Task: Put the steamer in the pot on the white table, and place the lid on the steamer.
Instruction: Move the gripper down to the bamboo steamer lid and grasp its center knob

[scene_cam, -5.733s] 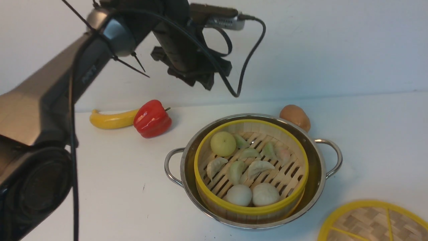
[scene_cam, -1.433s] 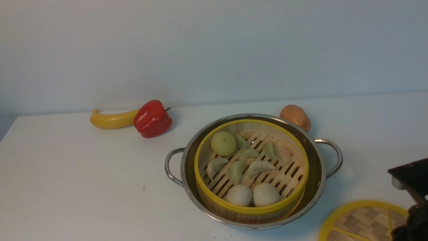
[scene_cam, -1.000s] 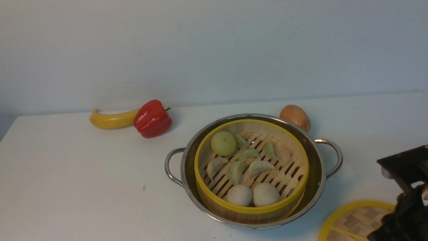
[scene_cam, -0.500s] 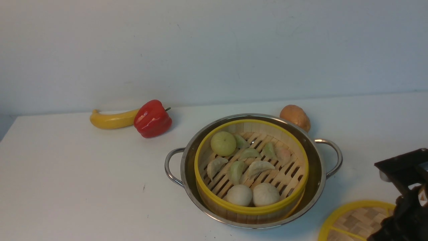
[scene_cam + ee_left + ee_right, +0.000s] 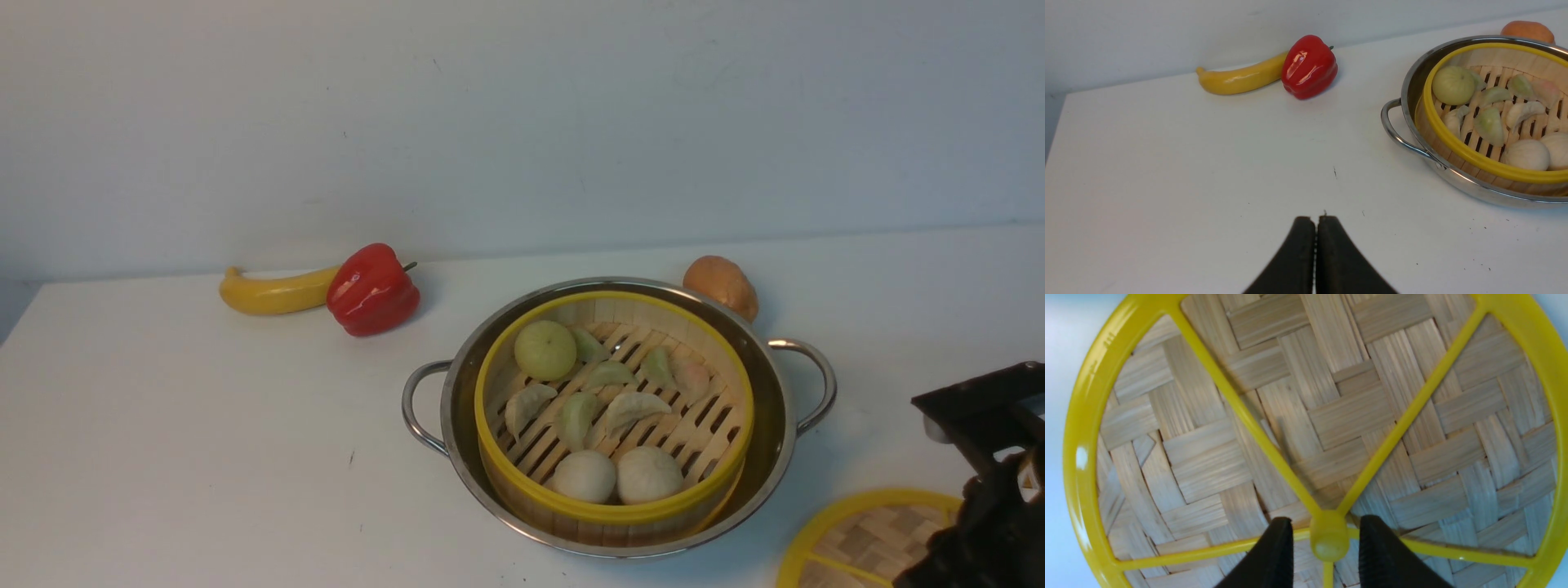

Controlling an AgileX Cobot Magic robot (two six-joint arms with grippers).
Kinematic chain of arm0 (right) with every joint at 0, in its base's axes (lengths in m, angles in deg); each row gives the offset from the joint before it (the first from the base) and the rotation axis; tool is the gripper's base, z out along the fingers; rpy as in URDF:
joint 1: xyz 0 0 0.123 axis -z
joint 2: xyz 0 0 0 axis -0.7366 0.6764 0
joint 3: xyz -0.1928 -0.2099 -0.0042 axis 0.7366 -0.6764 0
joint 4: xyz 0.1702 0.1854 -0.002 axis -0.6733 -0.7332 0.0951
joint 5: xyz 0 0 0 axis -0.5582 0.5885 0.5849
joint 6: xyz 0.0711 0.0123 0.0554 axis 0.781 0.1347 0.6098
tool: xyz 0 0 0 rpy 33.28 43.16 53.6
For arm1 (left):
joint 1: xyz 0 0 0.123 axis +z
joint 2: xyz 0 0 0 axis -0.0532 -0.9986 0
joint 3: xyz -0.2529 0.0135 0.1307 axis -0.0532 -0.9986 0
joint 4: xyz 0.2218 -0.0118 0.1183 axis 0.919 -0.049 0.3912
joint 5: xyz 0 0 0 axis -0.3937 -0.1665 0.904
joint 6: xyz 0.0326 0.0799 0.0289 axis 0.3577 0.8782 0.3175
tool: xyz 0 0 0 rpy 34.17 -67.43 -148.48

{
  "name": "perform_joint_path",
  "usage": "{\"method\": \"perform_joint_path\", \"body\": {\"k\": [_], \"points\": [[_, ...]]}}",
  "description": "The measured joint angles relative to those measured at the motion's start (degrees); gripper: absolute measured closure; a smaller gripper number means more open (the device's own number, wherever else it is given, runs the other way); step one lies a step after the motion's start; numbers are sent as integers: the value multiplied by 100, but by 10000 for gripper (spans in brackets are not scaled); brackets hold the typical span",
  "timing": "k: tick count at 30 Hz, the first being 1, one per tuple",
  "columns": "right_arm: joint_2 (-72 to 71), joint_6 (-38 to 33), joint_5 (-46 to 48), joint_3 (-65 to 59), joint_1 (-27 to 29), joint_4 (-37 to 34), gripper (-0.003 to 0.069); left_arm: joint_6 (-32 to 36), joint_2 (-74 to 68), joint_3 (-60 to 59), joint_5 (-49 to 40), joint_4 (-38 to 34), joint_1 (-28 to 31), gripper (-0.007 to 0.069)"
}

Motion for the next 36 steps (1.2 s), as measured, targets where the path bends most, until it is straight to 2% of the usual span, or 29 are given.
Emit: {"method": "perform_joint_path", "body": {"k": [10,19,26,36], "points": [[237,0,-64,0,0,0,418,0,0,0,0,0,0,624],[237,0,89,0,0,0,505,0,0,0,0,0,0,624],[237,0,136,0,0,30,523,0,0,0,0,0,0,624],[242,0,994,443,0,163,524,0,0,0,0,0,0,624]]}}
